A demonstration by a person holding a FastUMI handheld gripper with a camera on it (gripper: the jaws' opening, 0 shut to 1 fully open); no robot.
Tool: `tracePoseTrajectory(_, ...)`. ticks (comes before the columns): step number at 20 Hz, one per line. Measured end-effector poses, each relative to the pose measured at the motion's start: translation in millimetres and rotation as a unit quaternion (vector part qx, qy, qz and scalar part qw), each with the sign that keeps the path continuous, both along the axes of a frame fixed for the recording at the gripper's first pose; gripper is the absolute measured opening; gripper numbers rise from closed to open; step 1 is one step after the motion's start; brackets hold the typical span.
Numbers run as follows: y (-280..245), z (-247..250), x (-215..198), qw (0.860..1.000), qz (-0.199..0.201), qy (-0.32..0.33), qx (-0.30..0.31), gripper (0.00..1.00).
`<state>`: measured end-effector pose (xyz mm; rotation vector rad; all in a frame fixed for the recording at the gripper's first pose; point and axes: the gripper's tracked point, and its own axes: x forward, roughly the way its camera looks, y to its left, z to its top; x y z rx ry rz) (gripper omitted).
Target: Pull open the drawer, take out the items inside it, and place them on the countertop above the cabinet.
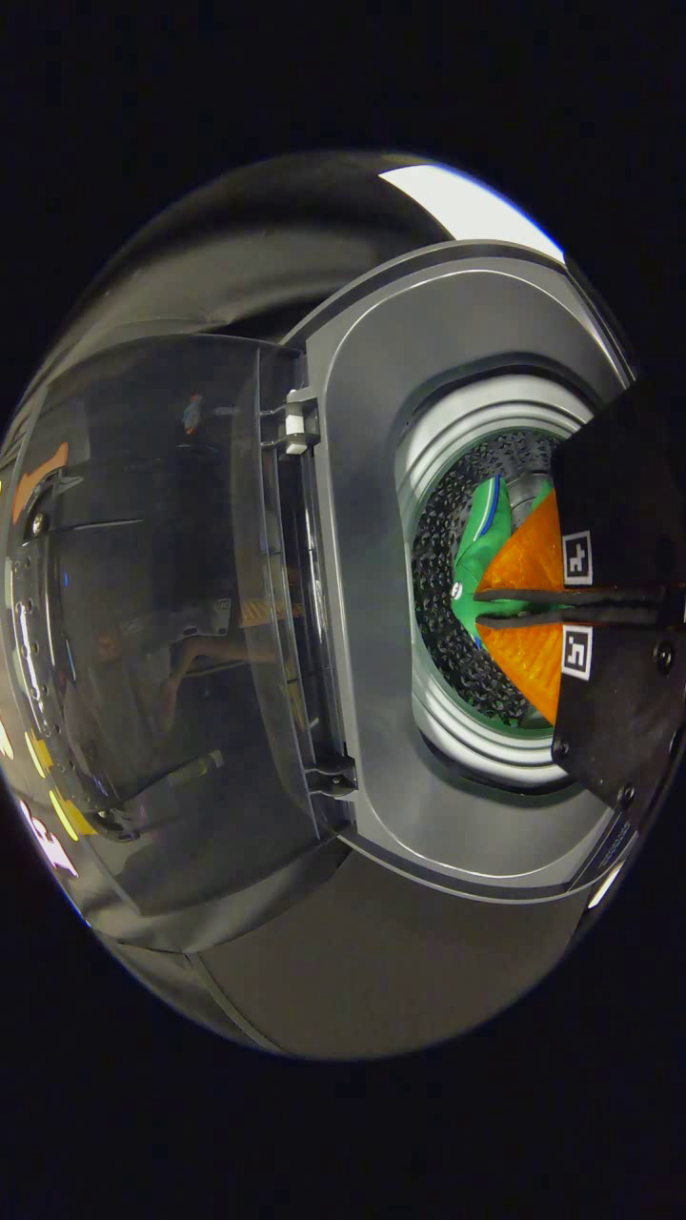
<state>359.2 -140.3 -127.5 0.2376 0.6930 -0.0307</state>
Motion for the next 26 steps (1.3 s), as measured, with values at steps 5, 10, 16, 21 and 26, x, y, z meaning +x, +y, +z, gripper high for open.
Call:
tracePoseTrajectory(5,0,0,1,1.000,-0.006,0.004,-0.002,0.02)
tracePoseTrajectory(10,7,-3,4,1.000,0.006,0.009,0.025,0.11)
tracePoseTrajectory(16,1,18,5,0.999,-0.020,-0.002,0.028,0.94)
tracePoseTrajectory(21,-5,24,-4,1.000,-0.024,-0.006,0.000,0.98)
tracePoseTrajectory(26,-9,63,-11,0.999,-0.010,-0.036,-0.023,0.98)
